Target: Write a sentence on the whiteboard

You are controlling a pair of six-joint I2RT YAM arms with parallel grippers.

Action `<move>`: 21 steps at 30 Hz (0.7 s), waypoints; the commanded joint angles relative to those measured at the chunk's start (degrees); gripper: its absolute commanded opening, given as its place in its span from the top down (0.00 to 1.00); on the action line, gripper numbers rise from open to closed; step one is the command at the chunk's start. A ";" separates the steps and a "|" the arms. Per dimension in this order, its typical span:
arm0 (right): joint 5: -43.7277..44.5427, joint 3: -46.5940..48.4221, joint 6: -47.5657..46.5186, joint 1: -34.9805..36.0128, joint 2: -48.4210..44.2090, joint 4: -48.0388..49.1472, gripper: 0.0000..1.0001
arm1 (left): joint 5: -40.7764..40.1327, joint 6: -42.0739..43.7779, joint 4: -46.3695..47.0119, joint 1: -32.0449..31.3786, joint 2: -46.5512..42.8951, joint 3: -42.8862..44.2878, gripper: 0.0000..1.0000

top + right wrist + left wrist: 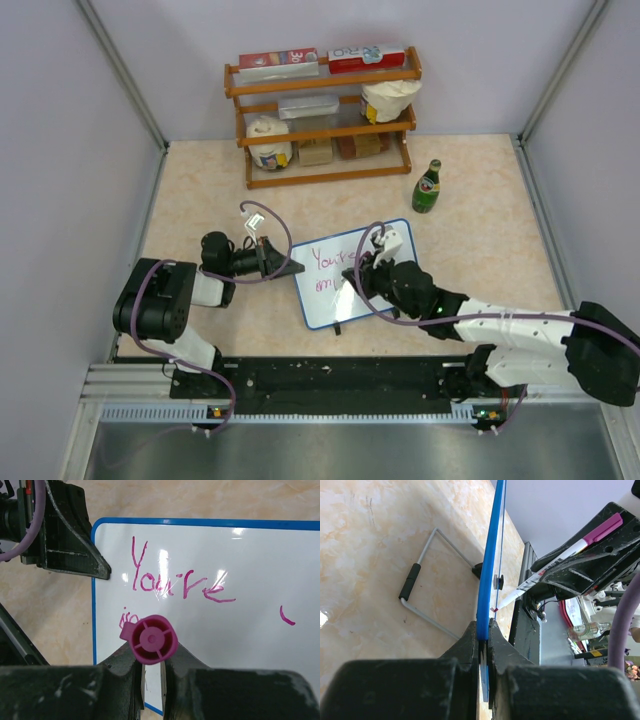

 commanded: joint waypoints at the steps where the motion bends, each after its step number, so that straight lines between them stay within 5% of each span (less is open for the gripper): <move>1: -1.92 -1.71 -0.01 -0.74 -1.55 -1.69 1.00 | -3.44 3.51 2.34 0.96 0.63 -0.28 1.00; 21: 0.09 3.30 0.16 -1.61 -2.17 2.35 1.00 | -3.44 3.33 2.34 0.96 0.89 -0.10 1.00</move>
